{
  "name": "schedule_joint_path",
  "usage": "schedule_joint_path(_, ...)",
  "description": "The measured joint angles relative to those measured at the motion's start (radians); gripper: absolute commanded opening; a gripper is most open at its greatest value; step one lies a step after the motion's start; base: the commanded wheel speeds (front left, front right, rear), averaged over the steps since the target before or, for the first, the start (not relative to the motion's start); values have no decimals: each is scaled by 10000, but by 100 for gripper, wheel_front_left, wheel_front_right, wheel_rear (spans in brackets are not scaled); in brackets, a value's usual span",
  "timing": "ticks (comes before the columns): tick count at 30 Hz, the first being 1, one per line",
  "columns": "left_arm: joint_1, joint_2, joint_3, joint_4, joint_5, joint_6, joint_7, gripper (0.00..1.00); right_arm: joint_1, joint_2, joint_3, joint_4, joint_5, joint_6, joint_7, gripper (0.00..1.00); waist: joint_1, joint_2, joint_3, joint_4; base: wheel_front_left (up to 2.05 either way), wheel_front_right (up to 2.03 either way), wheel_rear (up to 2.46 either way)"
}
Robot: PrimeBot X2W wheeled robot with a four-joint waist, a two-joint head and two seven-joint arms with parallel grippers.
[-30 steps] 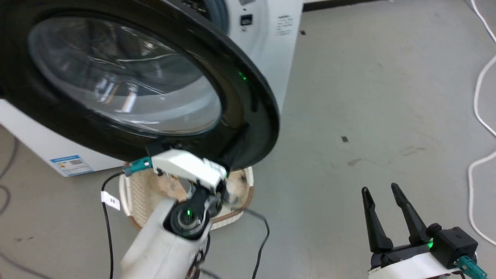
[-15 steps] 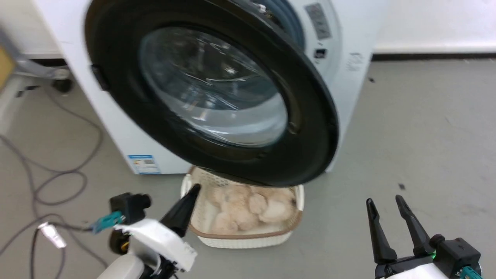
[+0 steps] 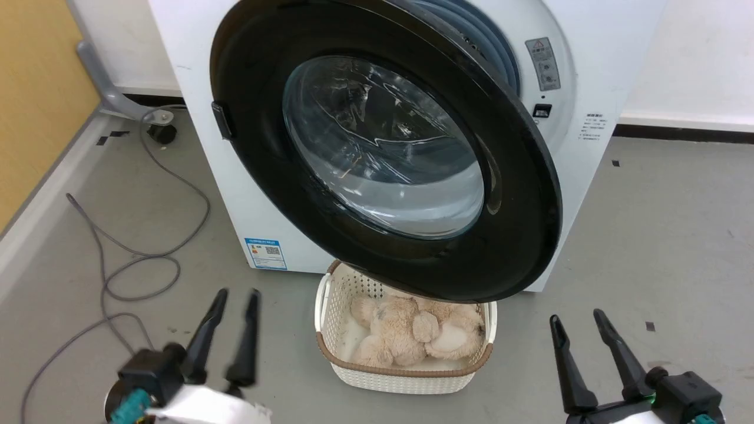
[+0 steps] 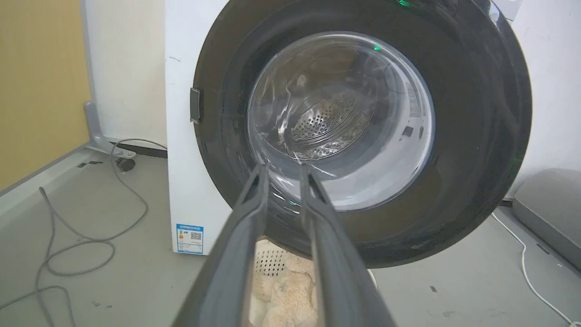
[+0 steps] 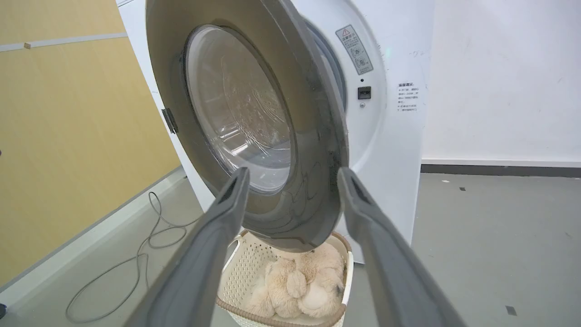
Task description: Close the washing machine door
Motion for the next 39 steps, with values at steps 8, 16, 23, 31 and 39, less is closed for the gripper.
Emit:
schedule_joint_path(8,787,-604,261,-194,1499,-86,0,100,43,-171,211,94,23,0,0,100,0,0,-54,240,0,0,0)
schedule_joint_path(16,727,-1220,604,-255,2180,-360,0,100,-730,-1041,1127,132,146,0,88,0,0,0,705,697,0,0,0)
schedule_joint_path(23,298,-1722,815,-280,2460,-744,0,100,-2778,-2140,1875,422,577,0,723,0,0,0,1624,1076,0,0,0)
schedule_joint_path(31,-399,-2176,1074,-345,2700,-1074,0,100,-5218,-3335,1666,1603,1676,29,1438,0,1,0,2760,1567,0,0,0)
schedule_joint_path(39,-713,-2366,1273,-416,2713,-1248,0,100,-6968,-4071,1221,2752,2372,23,1956,0,1,0,3564,1991,0,0,0)
